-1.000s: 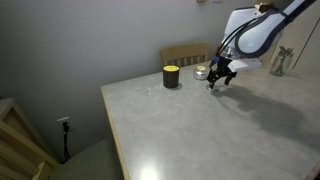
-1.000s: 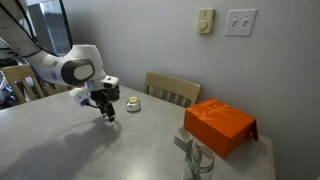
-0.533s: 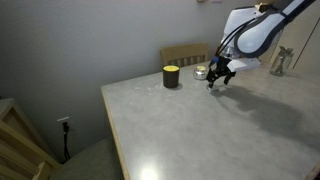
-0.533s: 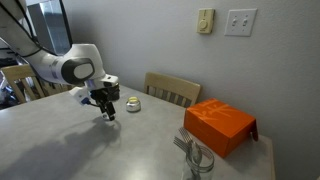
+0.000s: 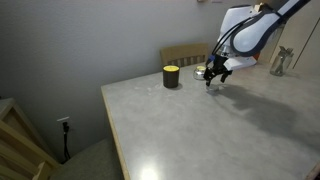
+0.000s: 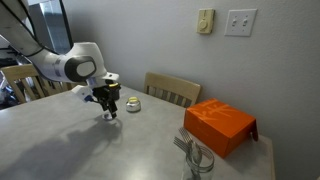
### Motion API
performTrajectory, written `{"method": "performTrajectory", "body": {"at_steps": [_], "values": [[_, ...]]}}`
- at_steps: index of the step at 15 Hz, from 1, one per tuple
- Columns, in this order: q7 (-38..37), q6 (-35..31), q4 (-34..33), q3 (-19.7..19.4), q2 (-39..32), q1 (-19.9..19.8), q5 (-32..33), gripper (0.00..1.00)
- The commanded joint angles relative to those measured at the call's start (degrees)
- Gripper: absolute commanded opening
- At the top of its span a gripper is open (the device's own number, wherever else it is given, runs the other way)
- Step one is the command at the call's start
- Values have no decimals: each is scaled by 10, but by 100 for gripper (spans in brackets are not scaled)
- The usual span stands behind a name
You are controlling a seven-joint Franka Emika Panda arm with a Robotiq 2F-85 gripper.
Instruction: Place the lid on the jar
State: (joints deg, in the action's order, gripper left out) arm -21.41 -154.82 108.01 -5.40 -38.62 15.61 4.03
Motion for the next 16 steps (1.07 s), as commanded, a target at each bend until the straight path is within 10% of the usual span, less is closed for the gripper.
{"method": "performTrajectory", "body": {"at_steps": [1,11,12,16], "values": [[8,24,-28,0,-20,6,8,100],[5,38,-45,-1,-43,13,5,99],[5,37,-43,1,-44,12,4,74],[8,33,-39,4,-39,11,4,55]]}}
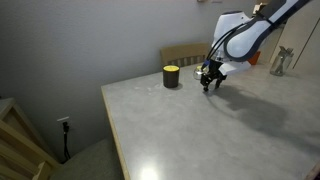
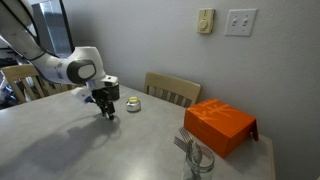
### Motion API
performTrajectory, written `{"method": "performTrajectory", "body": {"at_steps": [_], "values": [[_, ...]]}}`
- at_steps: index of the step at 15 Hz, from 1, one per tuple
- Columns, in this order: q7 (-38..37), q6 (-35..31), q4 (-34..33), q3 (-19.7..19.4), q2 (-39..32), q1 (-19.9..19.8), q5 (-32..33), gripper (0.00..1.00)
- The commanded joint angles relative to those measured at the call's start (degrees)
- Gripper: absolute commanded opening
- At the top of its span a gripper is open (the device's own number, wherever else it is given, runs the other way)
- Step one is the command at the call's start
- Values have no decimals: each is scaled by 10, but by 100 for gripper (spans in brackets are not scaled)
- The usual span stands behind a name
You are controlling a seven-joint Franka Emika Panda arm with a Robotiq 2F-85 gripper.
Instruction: Place the lid on the jar
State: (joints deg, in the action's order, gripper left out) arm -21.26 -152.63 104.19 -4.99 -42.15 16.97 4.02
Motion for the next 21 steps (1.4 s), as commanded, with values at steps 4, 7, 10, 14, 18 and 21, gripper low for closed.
{"method": "performTrajectory", "body": {"at_steps": [4,7,10,14,18,21], "values": [[8,15,6,-4,11,0,10,44],[10,21,15,-20,39,8,29,44],[12,26,23,-35,73,8,60,44],[14,42,29,-39,119,-2,89,44],[71,38,15,-7,132,-44,72,44],[179,58,-14,50,123,-107,12,44]]}}
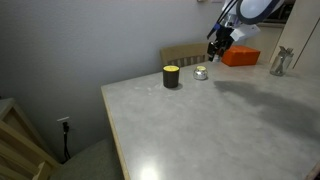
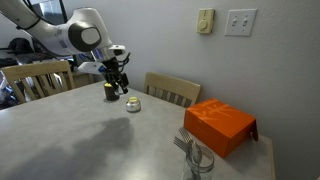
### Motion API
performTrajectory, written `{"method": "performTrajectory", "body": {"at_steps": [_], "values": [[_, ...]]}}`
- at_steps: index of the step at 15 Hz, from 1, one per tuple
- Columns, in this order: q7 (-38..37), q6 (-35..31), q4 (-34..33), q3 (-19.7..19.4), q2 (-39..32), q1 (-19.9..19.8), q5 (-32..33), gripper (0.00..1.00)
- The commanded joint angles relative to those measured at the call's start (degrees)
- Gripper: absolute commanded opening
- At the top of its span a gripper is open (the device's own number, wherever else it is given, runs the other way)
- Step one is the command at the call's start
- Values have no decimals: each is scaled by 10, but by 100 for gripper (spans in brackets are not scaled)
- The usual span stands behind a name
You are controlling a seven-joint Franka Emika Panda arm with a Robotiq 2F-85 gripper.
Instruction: Place the lid on the jar
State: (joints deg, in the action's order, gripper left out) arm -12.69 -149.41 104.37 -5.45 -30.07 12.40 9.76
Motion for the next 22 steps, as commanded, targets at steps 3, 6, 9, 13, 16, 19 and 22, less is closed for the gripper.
{"method": "performTrajectory", "body": {"at_steps": [3,6,9,13,16,19,22], "values": [[185,73,-61,92,-21,-108,-94,44],[219,138,-112,92,-43,-119,-94,44],[219,184,-166,81,-71,-110,-75,44],[207,201,-233,78,-117,-90,-50,44],[207,203,-270,82,-149,-78,-46,44],[190,182,-274,77,-169,-63,-43,44],[167,176,-274,68,-184,-54,-33,44]]}}
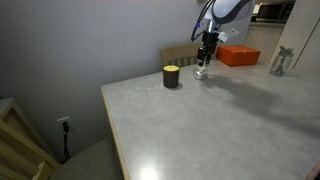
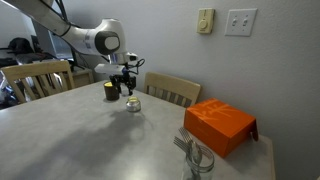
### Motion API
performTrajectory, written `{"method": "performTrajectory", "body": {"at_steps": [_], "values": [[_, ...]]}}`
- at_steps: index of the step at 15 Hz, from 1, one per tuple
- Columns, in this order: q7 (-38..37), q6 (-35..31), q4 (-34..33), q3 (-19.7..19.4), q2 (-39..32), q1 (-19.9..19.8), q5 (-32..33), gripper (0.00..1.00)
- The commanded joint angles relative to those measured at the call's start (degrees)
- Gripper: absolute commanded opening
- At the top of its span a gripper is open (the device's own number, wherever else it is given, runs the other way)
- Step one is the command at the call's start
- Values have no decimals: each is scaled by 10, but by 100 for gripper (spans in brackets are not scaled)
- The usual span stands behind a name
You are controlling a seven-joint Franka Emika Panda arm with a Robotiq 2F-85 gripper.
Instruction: Place the lid on the jar
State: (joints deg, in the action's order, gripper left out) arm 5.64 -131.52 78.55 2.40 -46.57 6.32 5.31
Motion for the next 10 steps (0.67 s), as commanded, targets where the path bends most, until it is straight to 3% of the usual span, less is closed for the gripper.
{"method": "performTrajectory", "body": {"at_steps": [1,10], "values": [[-22,-2,-19,-15,-22,8,16,44],[-36,4,-57,-36,-41,6,37,44]]}}
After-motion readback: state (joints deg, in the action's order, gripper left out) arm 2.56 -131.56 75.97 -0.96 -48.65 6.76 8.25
